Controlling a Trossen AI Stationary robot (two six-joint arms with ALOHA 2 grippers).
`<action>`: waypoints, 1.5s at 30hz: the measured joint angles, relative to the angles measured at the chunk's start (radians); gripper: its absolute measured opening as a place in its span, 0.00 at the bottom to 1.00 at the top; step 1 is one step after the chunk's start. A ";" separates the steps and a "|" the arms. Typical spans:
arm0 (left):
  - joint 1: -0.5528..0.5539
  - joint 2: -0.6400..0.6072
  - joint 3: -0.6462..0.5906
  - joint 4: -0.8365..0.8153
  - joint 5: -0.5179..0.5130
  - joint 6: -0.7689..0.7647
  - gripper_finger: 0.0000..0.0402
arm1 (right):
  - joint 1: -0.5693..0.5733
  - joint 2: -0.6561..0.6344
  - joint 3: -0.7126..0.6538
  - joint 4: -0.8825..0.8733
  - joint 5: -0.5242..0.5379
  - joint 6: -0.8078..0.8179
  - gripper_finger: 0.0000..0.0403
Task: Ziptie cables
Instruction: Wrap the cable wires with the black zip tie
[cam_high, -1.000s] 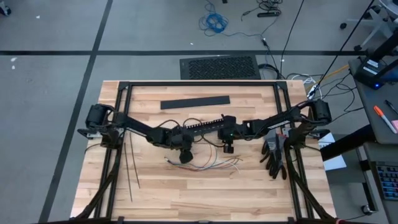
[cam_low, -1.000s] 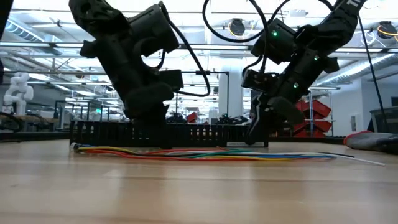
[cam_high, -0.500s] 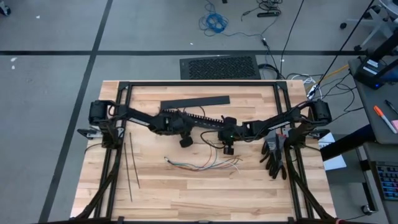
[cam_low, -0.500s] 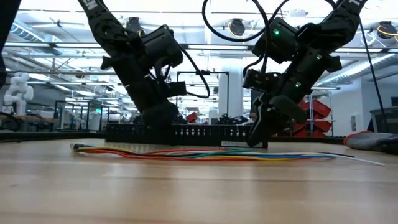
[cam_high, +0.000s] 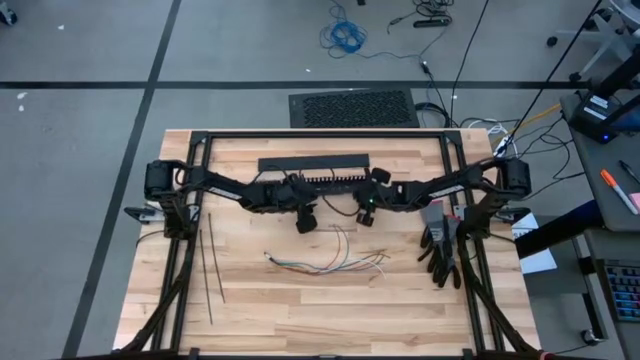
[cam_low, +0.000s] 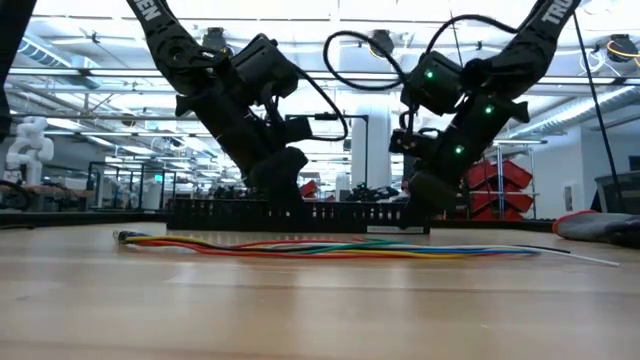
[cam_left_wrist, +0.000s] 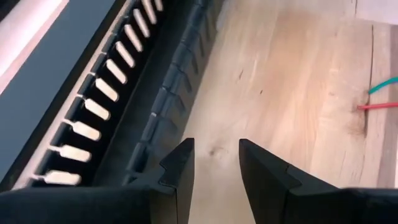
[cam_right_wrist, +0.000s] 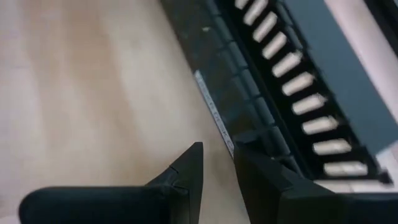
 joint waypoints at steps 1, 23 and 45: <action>0.000 0.000 0.000 -0.002 -0.002 0.001 0.31 | -0.007 0.000 0.000 -0.001 0.000 0.001 0.21; -0.310 -0.399 0.016 -1.148 -0.077 -1.093 0.31 | 0.245 -0.260 0.001 0.044 -0.001 0.079 0.26; -0.369 -0.394 -0.134 -1.324 0.093 -1.426 0.40 | 0.249 -0.241 -0.132 0.017 0.081 0.150 0.28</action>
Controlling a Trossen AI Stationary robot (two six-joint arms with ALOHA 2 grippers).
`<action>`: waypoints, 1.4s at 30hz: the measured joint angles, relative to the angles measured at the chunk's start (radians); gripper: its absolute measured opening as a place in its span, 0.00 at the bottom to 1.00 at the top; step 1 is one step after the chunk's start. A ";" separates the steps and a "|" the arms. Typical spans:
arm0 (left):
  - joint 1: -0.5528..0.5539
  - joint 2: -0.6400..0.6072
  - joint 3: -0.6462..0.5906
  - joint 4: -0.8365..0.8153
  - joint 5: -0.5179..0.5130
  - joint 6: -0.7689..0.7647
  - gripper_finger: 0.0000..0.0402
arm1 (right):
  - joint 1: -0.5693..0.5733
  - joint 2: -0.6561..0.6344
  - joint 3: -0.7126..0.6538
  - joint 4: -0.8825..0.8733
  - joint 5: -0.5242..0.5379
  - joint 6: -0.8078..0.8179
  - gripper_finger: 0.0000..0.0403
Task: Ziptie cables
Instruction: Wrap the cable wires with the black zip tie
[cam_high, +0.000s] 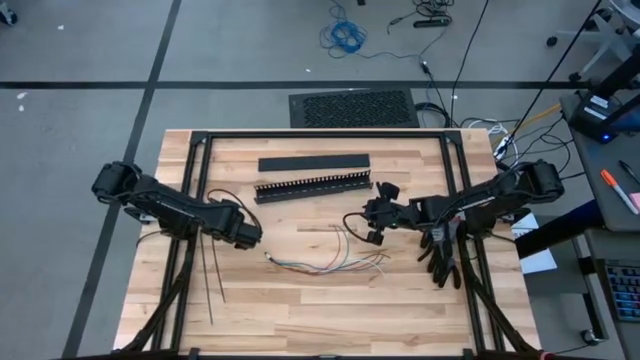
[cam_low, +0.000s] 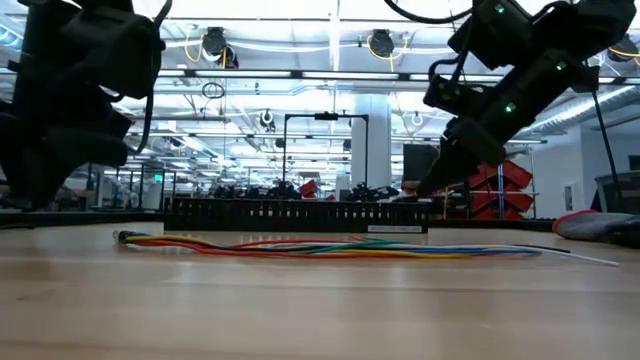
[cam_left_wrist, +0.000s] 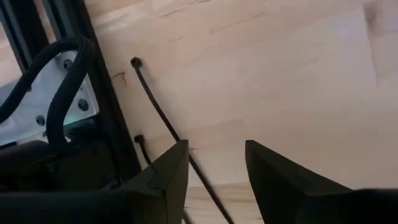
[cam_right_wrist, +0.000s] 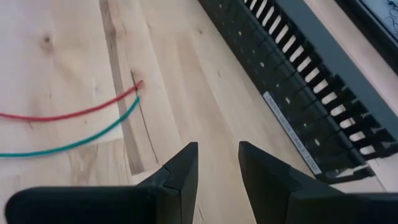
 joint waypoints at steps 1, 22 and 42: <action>0.001 0.000 0.000 0.002 0.000 -0.010 0.41 | 0.000 0.000 -0.004 0.002 0.000 0.001 0.28; -0.243 0.000 0.000 0.306 0.305 -0.433 0.47 | 0.001 0.000 -0.065 0.007 -0.006 0.012 0.28; -0.442 0.159 0.006 0.395 0.310 -0.746 0.47 | 0.001 -0.001 -0.092 0.048 -0.006 0.020 0.28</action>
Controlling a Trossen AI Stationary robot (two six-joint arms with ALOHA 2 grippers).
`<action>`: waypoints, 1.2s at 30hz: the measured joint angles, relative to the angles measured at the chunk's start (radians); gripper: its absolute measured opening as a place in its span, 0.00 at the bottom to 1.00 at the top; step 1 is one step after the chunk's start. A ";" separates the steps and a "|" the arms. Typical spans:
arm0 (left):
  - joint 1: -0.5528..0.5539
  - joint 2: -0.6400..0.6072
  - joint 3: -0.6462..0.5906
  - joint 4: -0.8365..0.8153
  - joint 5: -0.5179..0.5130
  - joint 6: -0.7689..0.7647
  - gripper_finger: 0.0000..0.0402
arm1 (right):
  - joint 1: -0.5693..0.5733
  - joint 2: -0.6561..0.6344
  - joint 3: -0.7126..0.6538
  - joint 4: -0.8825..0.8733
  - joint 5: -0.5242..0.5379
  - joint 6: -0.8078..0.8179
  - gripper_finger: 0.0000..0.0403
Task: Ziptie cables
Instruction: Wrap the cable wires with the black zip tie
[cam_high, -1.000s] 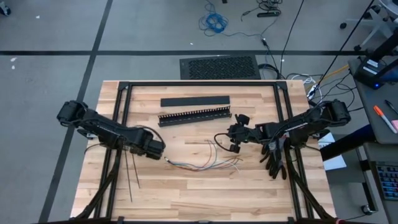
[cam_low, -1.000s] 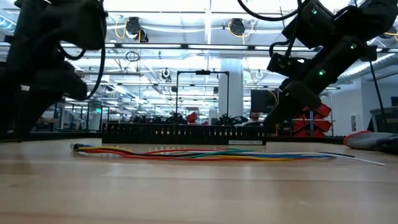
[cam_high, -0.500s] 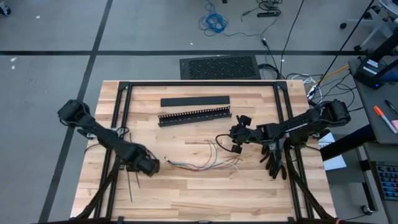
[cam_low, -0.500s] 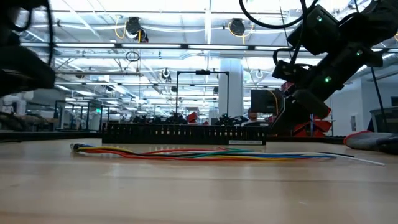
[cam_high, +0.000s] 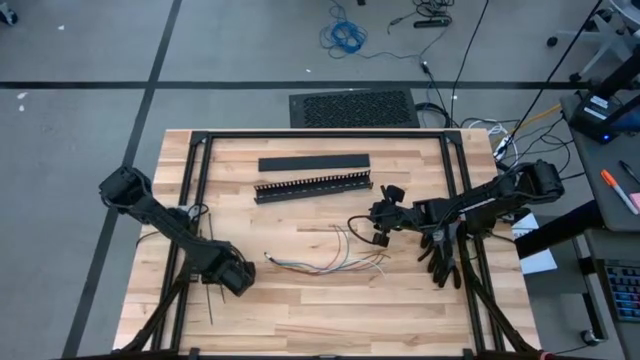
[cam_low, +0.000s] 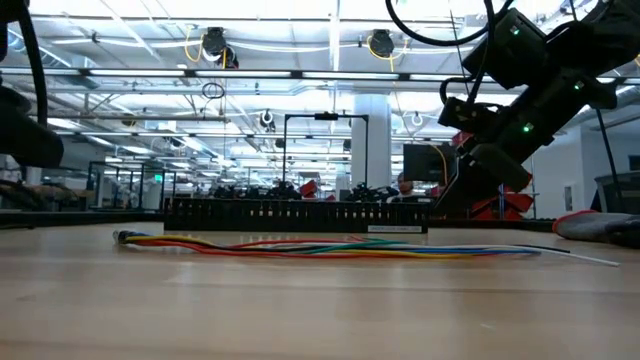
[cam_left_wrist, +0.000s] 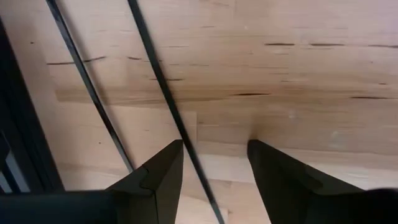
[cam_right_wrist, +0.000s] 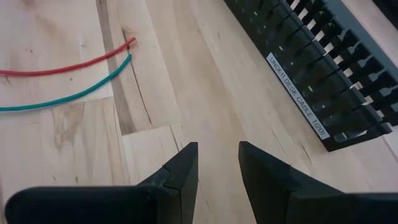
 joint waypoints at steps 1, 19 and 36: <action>0.000 0.002 0.000 0.002 0.001 0.000 0.47 | 0.000 0.000 -0.004 0.004 0.000 0.000 0.28; 0.063 -0.007 0.107 0.172 -0.399 0.338 0.47 | 0.000 0.000 -0.041 0.059 0.000 0.001 0.28; 0.282 -0.012 0.196 -0.323 -0.569 0.414 0.47 | -0.001 0.000 -0.041 0.069 0.001 -0.006 0.28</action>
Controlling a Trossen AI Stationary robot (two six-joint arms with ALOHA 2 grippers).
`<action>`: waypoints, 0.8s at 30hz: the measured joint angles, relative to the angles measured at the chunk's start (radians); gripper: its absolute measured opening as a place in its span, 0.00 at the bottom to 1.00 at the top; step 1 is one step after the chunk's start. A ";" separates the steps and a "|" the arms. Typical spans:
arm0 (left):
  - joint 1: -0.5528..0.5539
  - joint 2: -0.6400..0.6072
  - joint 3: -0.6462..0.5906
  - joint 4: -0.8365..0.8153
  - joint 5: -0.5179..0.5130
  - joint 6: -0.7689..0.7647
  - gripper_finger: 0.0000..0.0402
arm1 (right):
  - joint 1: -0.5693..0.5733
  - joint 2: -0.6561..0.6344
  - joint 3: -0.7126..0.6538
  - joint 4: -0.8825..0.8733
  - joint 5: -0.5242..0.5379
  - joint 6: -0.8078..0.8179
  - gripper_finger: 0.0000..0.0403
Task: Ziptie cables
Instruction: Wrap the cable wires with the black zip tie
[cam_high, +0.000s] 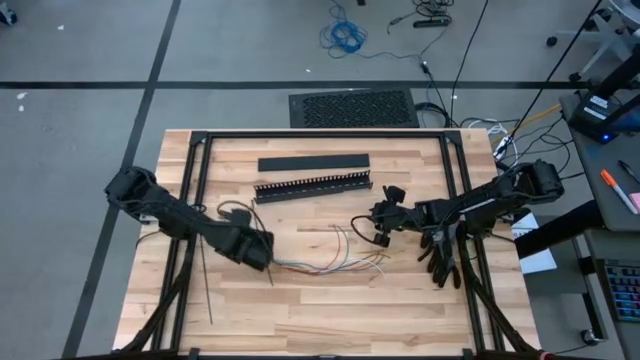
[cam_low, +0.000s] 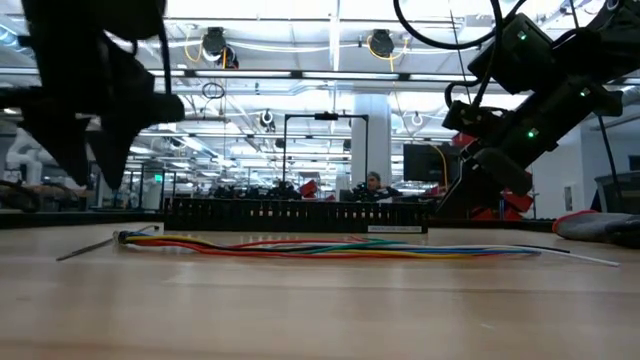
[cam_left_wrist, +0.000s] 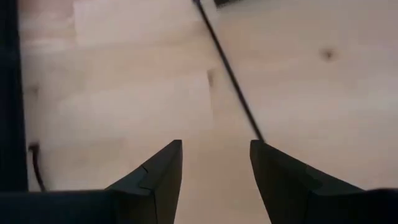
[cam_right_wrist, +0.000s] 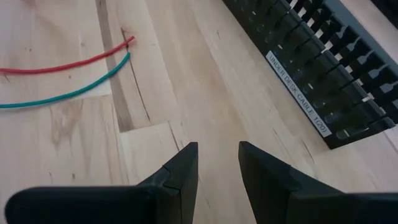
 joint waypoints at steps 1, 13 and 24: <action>0.024 -0.001 -0.009 0.018 -0.004 0.026 0.47 | 0.000 0.000 0.000 0.000 0.000 -0.006 0.28; 0.274 0.000 -0.152 0.307 -0.056 0.271 0.47 | 0.000 0.000 0.000 -0.029 0.000 -0.007 0.28; 0.346 -0.001 -0.215 0.490 -0.045 0.366 0.47 | 0.000 0.000 0.000 -0.052 0.000 0.010 0.28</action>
